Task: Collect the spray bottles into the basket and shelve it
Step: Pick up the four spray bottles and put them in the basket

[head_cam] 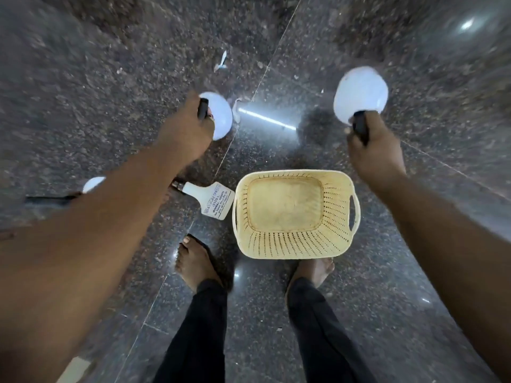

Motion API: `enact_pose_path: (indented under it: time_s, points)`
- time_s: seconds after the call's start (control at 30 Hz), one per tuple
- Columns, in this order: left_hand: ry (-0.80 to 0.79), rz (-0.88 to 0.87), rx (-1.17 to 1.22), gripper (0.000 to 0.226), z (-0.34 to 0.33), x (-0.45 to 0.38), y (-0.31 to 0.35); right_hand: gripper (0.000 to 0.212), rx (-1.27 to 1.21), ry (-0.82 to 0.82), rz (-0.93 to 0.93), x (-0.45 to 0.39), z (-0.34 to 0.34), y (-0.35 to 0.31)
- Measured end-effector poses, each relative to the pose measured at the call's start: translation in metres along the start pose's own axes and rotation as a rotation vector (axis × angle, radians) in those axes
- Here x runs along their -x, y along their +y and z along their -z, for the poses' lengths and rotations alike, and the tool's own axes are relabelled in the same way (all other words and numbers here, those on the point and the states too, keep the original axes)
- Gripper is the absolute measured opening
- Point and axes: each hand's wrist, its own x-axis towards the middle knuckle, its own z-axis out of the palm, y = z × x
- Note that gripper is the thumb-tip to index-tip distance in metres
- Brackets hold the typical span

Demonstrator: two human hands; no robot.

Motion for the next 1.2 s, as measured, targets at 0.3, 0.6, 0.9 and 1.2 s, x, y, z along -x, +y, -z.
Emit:
enact_pose_path:
  time_s: [0.3, 0.6, 0.9, 1.2]
  points:
    - [-0.070, -0.125, 0.065, 0.029, 0.023, 0.210, 0.052, 0.038, -0.136, -0.140, -0.170, 0.153, 0.037, -0.002]
    - [-0.297, -0.101, -0.158, 0.035, -0.100, 0.174, 0.044, 0.047, -0.128, -0.334, -0.352, 0.154, -0.016, 0.034]
    - [-0.345, -0.106, -0.240, 0.038, -0.153, 0.107, 0.042, 0.034, 0.009, -0.302, -0.286, 0.087, -0.042, 0.057]
    - [-0.234, -0.145, -0.242, 0.041, -0.173, 0.092, 0.042, 0.029, 0.071, -0.313, -0.216, 0.071, -0.044, 0.062]
